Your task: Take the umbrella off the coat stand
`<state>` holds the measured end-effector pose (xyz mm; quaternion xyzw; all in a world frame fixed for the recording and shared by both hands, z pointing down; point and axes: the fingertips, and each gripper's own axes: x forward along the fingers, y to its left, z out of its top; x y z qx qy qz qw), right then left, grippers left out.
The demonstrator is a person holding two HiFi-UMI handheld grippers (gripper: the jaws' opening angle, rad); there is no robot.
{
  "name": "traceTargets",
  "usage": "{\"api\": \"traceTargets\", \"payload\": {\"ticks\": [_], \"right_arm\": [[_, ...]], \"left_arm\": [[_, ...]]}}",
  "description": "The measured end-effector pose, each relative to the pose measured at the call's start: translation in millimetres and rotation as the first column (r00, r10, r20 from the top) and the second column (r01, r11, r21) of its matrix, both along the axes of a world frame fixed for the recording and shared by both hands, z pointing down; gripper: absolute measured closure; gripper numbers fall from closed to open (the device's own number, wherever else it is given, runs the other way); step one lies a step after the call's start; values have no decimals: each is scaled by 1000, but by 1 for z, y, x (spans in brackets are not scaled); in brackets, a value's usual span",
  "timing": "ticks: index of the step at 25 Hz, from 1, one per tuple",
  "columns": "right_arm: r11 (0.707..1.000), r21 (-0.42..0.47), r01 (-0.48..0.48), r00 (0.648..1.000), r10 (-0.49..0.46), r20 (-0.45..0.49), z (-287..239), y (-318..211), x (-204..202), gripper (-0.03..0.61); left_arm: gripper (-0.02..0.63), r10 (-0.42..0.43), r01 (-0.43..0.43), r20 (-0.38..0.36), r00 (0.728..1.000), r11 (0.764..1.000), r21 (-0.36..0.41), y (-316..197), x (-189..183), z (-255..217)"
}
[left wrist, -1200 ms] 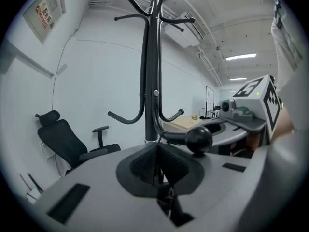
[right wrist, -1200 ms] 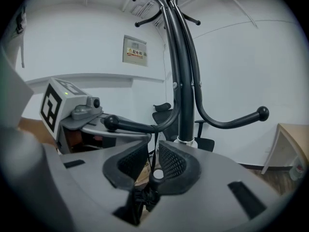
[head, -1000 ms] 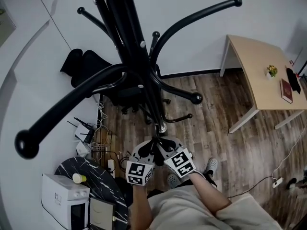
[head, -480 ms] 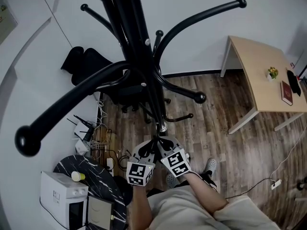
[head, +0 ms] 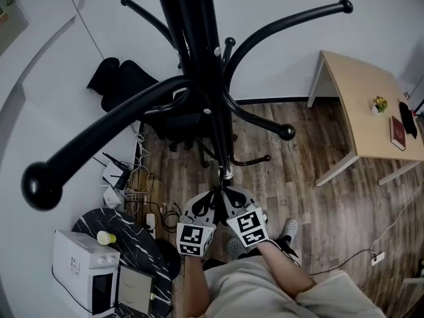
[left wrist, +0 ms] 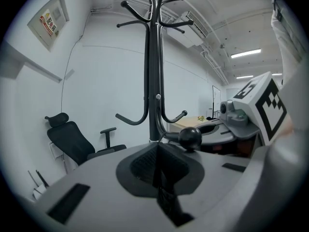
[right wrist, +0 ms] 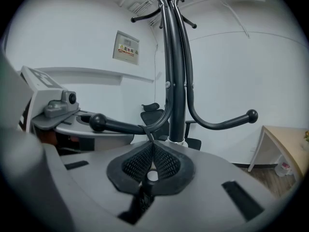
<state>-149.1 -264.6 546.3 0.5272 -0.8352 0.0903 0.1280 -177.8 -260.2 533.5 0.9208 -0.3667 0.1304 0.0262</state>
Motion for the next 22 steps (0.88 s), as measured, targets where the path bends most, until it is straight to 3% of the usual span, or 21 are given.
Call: {"api": "traceTargets", "payload": {"ticks": [22], "right_arm": [[998,38,55,998,-55,-11,-20,23,-12,568]], "left_arm": [[592,-69,71,-82,994,997,14,10,-21,-20]]}}
